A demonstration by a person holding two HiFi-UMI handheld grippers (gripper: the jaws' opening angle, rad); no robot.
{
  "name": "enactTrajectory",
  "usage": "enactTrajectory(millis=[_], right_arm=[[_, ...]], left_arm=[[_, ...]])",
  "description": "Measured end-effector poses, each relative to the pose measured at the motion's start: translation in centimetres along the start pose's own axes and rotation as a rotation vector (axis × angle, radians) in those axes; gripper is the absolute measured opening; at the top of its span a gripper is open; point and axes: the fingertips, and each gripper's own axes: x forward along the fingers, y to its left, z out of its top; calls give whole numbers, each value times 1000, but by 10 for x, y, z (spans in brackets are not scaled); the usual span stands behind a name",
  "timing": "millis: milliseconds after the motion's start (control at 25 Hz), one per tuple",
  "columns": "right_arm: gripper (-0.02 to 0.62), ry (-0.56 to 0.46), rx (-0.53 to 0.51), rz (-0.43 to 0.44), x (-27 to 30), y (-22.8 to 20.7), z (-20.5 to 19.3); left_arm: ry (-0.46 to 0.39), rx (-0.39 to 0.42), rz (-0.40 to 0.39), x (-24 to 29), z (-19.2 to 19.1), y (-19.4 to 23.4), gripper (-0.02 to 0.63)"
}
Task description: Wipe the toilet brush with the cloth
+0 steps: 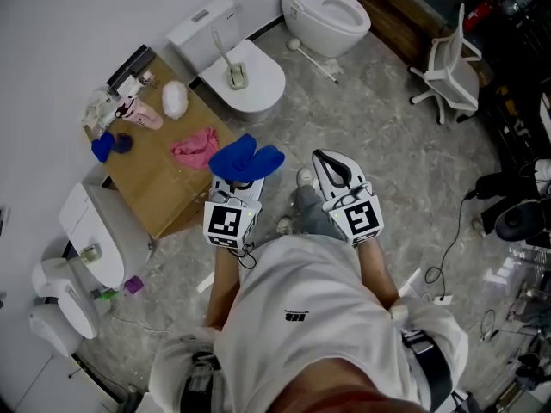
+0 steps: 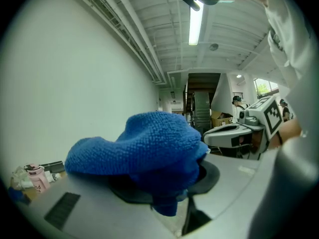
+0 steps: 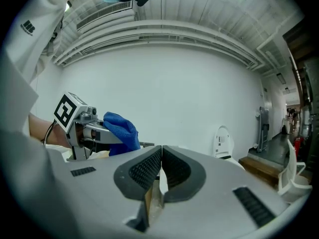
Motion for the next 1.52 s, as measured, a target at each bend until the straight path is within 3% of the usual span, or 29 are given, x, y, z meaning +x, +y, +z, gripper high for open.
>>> enactTrajectory(millis=[960, 1520], right_arm=[[-3, -17, -16, 225, 156, -190, 3], [-3, -6, 2, 355, 241, -202, -2]], left_arm=[[20, -25, 179, 207, 32, 81, 152], [47, -26, 287, 244, 22, 147, 152]])
